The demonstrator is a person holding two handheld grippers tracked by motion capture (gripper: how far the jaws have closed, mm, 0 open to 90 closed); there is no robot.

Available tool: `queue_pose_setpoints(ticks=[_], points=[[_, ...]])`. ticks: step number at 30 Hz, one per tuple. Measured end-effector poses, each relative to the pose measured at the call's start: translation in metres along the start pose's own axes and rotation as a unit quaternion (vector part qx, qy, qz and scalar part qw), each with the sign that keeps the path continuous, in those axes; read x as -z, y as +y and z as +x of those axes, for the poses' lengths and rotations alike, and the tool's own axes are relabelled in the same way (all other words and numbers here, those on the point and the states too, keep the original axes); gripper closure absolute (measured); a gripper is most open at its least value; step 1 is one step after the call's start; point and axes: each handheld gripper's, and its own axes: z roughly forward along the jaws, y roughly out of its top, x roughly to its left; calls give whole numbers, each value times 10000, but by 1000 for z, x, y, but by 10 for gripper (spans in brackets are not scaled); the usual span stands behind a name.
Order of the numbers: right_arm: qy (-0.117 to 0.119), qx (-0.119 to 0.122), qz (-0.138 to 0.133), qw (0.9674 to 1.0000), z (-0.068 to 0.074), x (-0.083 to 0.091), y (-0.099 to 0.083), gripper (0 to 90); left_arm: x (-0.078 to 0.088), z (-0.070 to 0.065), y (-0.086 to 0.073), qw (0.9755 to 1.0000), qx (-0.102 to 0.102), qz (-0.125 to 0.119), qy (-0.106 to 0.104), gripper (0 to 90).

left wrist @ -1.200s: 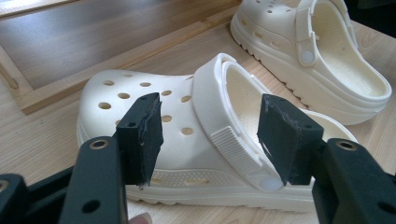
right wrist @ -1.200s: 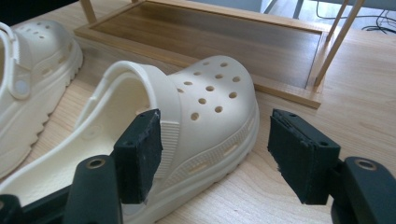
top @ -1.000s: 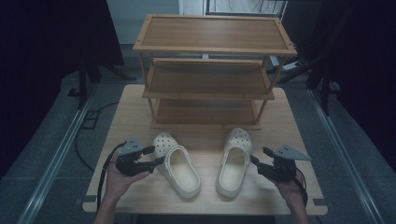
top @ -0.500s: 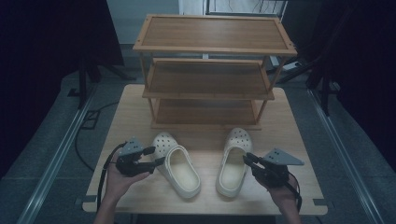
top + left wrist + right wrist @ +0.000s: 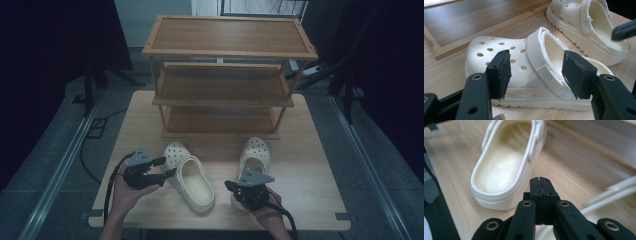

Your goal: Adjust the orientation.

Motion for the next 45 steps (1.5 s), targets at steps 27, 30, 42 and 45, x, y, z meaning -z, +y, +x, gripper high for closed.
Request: queue_pose_setpoints(ticks=[27,30,42,45], points=[[630,270,260,9973,60,-44,-1,899,12,4,1,9999,63,-124,33,404],[651,300,182,9973,68,-49,0,899,14,5,1,9999,71,-145,42,404],[841,491,-52,9952,96,-67,9,875,8,4,0,10000,13,-17,3,403],[998,429,-105,9940,88,-61,5,833,9,5,0,10000,-1,-21,2,403]])
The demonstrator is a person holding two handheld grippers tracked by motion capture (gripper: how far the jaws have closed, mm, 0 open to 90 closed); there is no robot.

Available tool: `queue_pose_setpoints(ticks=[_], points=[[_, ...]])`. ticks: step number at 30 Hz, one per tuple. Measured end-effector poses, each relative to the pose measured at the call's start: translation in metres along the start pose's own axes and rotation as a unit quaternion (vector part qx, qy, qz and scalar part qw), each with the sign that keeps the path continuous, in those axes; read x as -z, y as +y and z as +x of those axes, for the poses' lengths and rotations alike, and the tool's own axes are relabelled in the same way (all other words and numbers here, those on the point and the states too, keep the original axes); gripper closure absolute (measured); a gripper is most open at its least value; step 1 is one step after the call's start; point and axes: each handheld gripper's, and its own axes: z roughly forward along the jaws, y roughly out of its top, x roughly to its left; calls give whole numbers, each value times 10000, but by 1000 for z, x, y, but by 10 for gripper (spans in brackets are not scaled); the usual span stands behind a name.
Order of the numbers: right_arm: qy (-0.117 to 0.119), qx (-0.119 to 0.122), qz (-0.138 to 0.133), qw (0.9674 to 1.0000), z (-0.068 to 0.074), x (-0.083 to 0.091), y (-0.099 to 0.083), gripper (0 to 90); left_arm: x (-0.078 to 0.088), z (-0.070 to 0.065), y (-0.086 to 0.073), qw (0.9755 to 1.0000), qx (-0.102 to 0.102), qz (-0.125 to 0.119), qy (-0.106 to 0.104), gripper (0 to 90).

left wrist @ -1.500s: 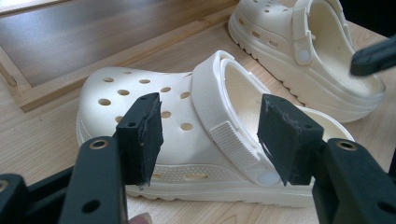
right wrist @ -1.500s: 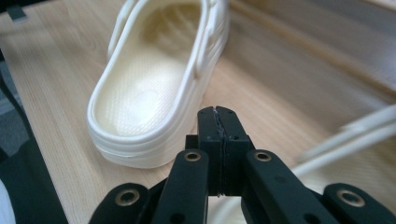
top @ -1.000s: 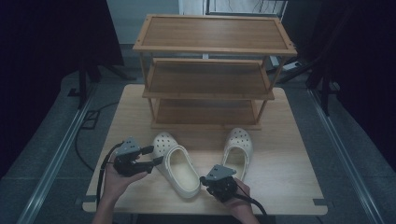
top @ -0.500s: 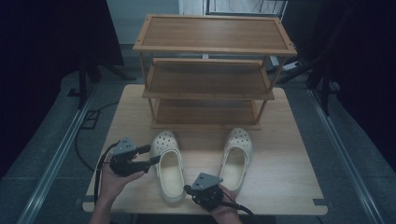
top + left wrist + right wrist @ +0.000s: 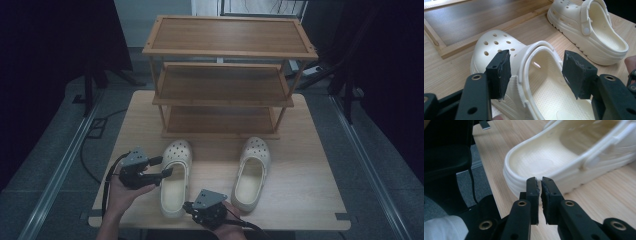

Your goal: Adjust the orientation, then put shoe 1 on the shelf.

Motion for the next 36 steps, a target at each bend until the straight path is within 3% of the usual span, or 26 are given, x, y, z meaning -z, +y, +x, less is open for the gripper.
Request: queue_pose_setpoints(ticks=[2,4,5,9,14,16,21,25,31,36], points=[[-43,20,-23,10000,-2,4,-1,823,0,1,0,10000,9,1,7,403],[-156,-69,-158,9997,-16,22,-4,772,-1,2,0,10000,9,30,19,403],[-156,-69,-158,9997,-16,22,-4,772,-1,2,0,10000,9,30,19,403],[-418,-394,-380,9976,-45,55,-16,705,-2,2,6,9999,-45,-10,-103,403],[-452,-352,-326,9978,-57,70,-24,617,-6,3,14,9995,-256,71,-142,401],[-526,-439,-350,9970,-68,80,-27,574,-7,3,19,9992,-340,137,-148,399],[-673,-570,-414,9952,-82,93,-29,529,-7,6,30,9971,-649,329,-216,395],[-751,-623,-418,9943,-88,98,-30,513,-6,10,34,9963,-732,374,-267,393],[-882,-750,-420,9924,-96,107,-35,492,-11,16,38,9919,-1021,683,-311,393],[-962,-827,-358,9913,-101,108,-39,485,-14,23,46,9857,-1290,920,-576,406]])
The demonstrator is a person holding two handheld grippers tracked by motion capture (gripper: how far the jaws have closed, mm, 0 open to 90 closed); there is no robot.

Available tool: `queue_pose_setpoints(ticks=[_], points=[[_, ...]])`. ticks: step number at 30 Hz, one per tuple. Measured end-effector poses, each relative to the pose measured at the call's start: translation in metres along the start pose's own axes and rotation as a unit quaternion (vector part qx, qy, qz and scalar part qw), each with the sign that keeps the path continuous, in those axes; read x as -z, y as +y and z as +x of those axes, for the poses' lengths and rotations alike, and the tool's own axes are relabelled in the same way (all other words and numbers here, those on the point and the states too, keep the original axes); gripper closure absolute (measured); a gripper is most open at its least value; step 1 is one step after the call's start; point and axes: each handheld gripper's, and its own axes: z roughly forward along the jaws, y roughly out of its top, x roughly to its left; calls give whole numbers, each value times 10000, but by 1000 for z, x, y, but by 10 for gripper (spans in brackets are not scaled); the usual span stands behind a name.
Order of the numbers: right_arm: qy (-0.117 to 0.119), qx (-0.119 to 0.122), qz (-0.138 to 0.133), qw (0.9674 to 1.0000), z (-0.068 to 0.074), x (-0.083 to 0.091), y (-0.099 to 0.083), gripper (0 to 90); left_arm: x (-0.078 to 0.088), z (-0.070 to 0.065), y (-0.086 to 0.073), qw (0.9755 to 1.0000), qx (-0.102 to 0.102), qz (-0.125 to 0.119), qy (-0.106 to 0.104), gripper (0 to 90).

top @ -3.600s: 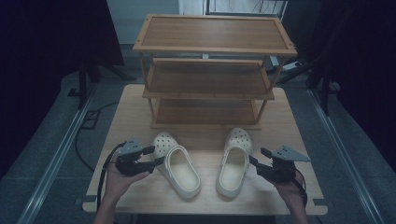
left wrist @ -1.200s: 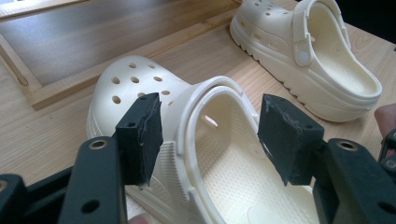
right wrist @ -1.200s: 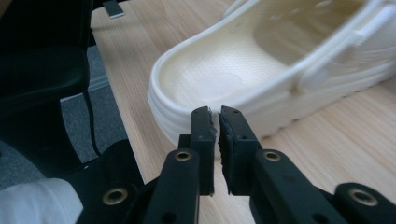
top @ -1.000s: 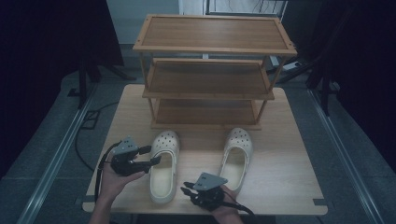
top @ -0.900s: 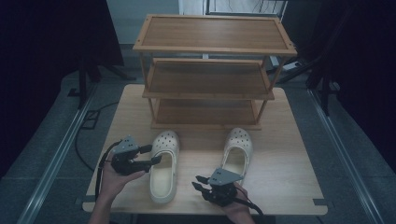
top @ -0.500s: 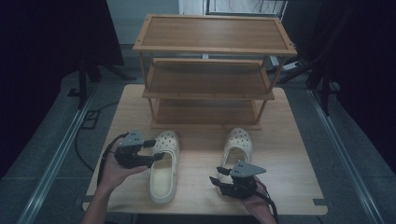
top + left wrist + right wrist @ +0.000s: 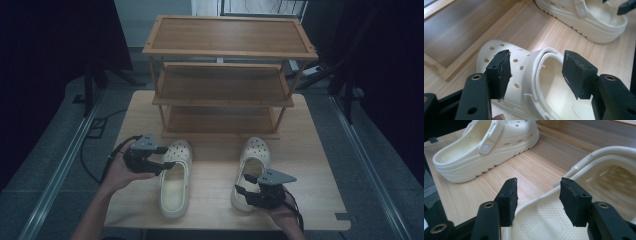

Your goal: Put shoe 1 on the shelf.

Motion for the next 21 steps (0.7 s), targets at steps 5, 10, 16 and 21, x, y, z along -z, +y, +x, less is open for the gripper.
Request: queue_pose_setpoints(ticks=[5,10,16,21], points=[[8,-16,76,10000,-1,-2,-2,486,-9,6,7,9980,-392,417,-265,414],[19,-26,107,9999,-1,-3,-2,486,-24,8,14,9930,-710,793,-511,432],[22,-23,121,9999,-2,-3,-3,491,-38,9,25,9848,-1073,1207,-644,462],[39,-5,150,9999,0,-5,-4,491,-53,14,26,9779,-1260,1519,-694,519]])
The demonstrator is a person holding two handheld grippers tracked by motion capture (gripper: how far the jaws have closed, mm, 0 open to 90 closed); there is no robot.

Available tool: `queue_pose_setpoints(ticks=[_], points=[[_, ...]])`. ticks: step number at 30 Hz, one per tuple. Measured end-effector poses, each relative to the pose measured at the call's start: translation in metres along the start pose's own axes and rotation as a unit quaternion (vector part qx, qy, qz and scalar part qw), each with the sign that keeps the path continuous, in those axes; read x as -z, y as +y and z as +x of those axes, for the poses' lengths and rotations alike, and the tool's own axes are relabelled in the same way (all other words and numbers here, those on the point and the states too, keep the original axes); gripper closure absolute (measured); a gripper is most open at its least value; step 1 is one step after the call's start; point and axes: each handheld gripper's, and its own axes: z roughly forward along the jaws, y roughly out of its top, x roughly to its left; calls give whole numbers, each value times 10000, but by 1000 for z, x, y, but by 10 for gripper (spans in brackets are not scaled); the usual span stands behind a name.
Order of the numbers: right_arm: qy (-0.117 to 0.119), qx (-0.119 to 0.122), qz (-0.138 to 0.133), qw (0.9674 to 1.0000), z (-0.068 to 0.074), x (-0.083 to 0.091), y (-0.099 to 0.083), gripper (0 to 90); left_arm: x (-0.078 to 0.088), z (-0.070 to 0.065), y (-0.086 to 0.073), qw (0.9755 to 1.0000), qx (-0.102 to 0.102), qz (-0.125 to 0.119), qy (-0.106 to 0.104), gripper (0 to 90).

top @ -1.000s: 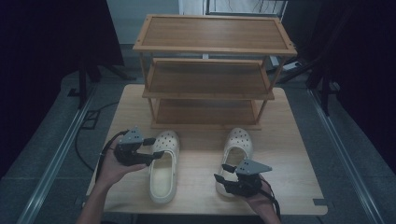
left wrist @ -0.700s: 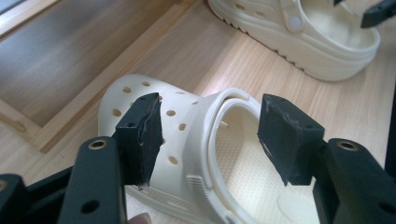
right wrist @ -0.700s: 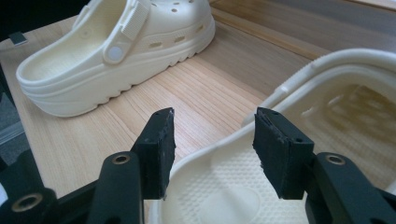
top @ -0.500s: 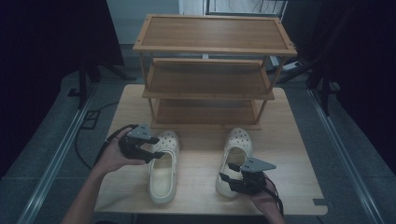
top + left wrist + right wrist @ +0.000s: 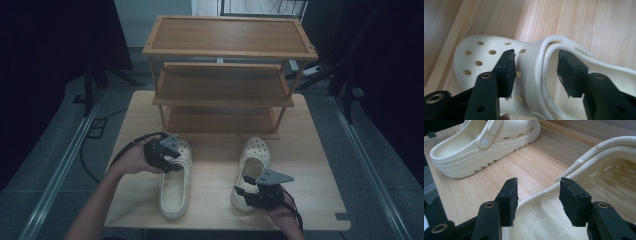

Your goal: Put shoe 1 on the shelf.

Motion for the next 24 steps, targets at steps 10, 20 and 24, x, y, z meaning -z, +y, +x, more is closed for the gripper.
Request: queue_pose_setpoints(ticks=[10,20,24], points=[[3,-4,28,10000,0,-2,-1,491,2,3,-2,9995,-272,-62,149,680],[-7,-10,51,10000,0,-3,-1,491,11,4,1,9977,-361,-118,554,772],[-56,-51,15,10000,-2,-2,-1,492,16,8,5,9973,-339,-238,611,779]])
